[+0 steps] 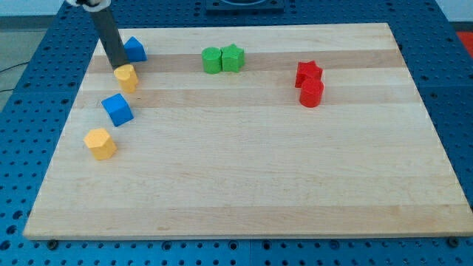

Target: Push the yellow heart diagonal bottom left to the red circle

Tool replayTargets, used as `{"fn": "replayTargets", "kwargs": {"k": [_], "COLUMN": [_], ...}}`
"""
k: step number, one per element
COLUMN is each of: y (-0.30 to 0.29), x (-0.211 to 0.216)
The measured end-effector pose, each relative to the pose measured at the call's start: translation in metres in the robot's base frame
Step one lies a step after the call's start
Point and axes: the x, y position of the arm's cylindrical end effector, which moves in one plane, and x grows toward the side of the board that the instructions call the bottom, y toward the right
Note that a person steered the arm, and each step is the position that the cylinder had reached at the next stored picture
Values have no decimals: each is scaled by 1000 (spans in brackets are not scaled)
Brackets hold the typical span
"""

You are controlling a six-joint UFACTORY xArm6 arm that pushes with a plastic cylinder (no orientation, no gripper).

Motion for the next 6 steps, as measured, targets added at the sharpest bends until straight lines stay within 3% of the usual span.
{"fn": "replayTargets", "kwargs": {"k": [1, 2, 4, 5, 6], "y": [59, 80, 83, 36, 37], "x": [30, 51, 19, 32, 77]}}
